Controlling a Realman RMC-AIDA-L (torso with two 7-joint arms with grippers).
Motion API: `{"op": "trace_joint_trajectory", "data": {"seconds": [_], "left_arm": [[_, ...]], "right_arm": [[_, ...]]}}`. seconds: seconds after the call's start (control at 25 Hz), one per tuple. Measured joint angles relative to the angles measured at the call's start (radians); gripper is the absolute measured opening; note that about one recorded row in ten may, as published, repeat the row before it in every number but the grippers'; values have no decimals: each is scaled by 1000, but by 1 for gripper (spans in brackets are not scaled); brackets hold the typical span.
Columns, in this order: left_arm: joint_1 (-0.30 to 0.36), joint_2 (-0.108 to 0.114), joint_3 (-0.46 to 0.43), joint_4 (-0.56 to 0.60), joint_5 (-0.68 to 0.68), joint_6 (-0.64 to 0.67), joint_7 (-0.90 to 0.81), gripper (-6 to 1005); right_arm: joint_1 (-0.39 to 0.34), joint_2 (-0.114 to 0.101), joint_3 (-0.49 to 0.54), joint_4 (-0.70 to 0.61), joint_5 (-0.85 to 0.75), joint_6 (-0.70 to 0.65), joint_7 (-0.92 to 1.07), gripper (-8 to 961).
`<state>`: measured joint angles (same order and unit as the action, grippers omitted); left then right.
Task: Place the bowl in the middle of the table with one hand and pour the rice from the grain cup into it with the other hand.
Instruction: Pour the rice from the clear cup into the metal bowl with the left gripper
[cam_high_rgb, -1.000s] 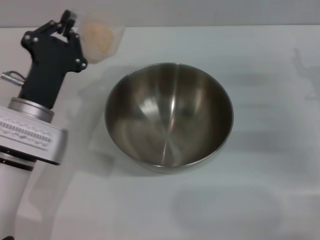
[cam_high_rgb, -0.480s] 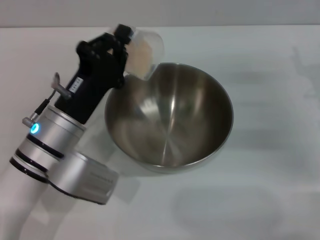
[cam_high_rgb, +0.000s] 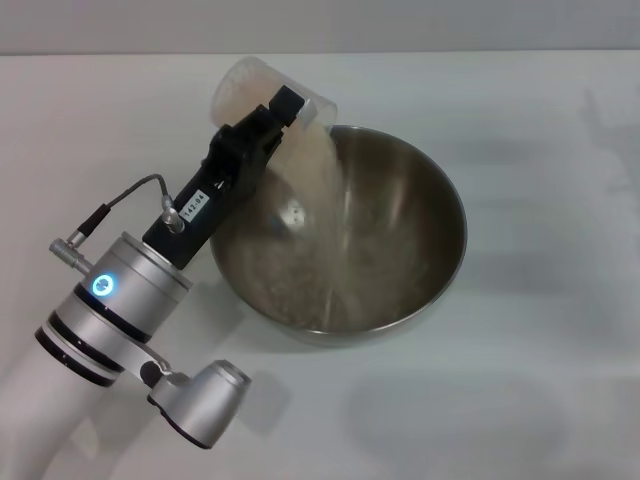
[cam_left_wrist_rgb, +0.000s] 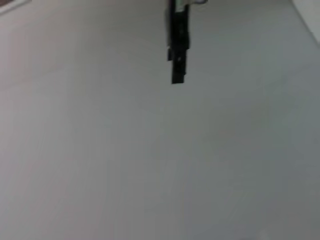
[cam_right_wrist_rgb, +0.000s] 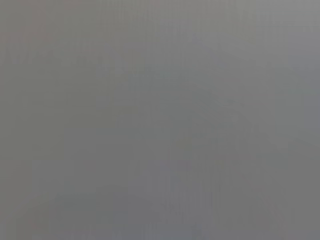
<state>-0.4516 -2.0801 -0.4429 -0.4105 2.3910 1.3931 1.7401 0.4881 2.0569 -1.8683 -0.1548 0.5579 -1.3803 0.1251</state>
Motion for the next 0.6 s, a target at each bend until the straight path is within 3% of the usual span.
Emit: {"op": "trace_joint_trajectory", "data": {"seconds": [0.6], "left_arm": [[-17, 4, 2, 28, 31, 8, 289, 25]], "right_arm": [[15, -6, 0, 0, -1, 15, -1, 746]]}}
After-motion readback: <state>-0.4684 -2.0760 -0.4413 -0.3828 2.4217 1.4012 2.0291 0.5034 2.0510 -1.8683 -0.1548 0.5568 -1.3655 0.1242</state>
